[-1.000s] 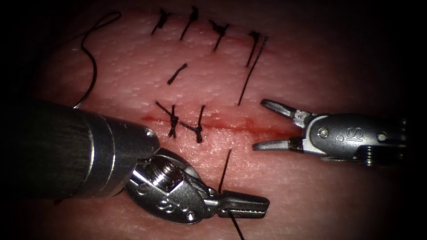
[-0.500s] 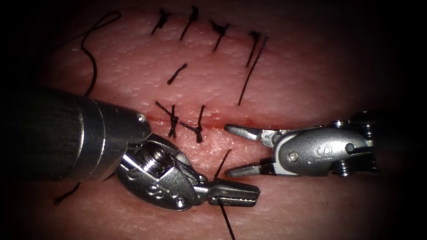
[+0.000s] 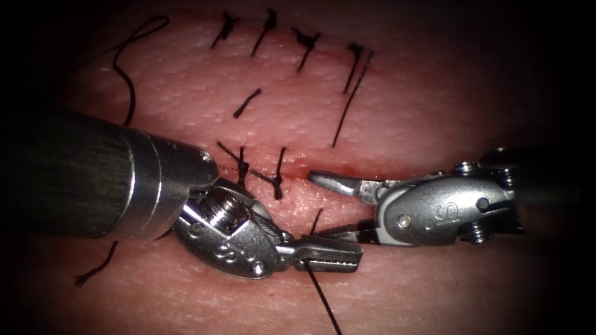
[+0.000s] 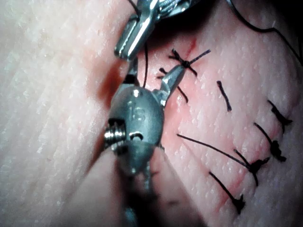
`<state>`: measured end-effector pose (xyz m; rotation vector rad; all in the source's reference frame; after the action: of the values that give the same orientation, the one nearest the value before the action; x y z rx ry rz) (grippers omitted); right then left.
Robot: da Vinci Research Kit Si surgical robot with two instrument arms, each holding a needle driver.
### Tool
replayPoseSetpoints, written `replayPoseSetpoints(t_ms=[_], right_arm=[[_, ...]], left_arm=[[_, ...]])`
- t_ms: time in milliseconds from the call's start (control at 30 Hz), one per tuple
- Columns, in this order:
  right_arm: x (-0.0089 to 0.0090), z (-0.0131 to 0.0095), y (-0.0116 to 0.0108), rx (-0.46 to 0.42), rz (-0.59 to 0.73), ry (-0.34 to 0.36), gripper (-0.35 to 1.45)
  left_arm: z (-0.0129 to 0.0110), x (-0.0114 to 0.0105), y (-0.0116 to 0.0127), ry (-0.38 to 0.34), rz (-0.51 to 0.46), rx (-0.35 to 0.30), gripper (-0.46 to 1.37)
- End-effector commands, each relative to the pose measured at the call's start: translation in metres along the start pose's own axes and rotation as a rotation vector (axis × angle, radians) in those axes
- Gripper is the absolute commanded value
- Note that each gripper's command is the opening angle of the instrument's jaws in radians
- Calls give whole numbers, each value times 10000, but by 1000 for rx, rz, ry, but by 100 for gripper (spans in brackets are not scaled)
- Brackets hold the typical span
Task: Wound Closure
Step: Handoff a longer length of suture to the left tool with the right tool.
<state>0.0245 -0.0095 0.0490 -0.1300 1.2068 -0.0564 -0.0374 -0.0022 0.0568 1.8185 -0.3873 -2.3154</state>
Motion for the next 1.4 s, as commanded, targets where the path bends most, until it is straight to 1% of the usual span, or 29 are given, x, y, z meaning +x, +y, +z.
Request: replayPoseSetpoints(t_ms=[33, 200, 300, 333, 400, 433, 467, 533, 567, 600, 633, 733, 933, 1300, 1367, 1400], right_arm=[[0, 2, -1, 9, 0, 13, 109], [1, 7, -5, 36, -13, 39, 96], [1, 8, -7, 53, -20, 55, 84], [2, 8, -8, 64, -25, 66, 70], [3, 8, -8, 69, -26, 70, 62], [4, 8, -9, 71, -27, 76, 46], [5, 8, -9, 72, -27, 81, 38], [6, 7, -9, 77, -27, 94, 11], [6, 7, -8, 78, -26, 99, -5], [7, 7, -8, 77, -26, 102, -13], [7, 7, -7, 74, -27, 107, -34], [7, 7, -7, 73, -29, 122, -35], [4, 6, -7, 116, -45, 162, -35], [-4, 6, -2, 117, 19, 120, -35], [-5, 6, -1, 110, 38, 112, -35], [-6, 6, 0, 108, 44, 110, -35]], left_arm=[[0, 0, 0, 0, 0, -5, -35], [0, 0, 0, -2, -1, -3, -35], [0, 0, -1, -2, -1, -3, -35], [0, 0, -1, -2, -1, -3, -35], [0, 0, -1, -2, -1, -3, -35], [0, 0, -1, -2, -1, -3, -35], [0, 0, -1, -2, -1, -3, -35], [1, 0, -1, 0, -1, -5, -35], [1, 0, -1, 0, -1, -4, -35], [1, 0, -1, 0, -1, -4, -35], [1, 0, -1, 2, -7, -6, -35], [1, 0, -1, 2, -7, -6, -35], [2, 0, -2, 3, -13, -7, -35], [2, 0, -2, 3, -31, -6, -35], [3, 1, -2, 2, -49, -6, -34], [4, 1, -2, 2, -61, -5, -2]])
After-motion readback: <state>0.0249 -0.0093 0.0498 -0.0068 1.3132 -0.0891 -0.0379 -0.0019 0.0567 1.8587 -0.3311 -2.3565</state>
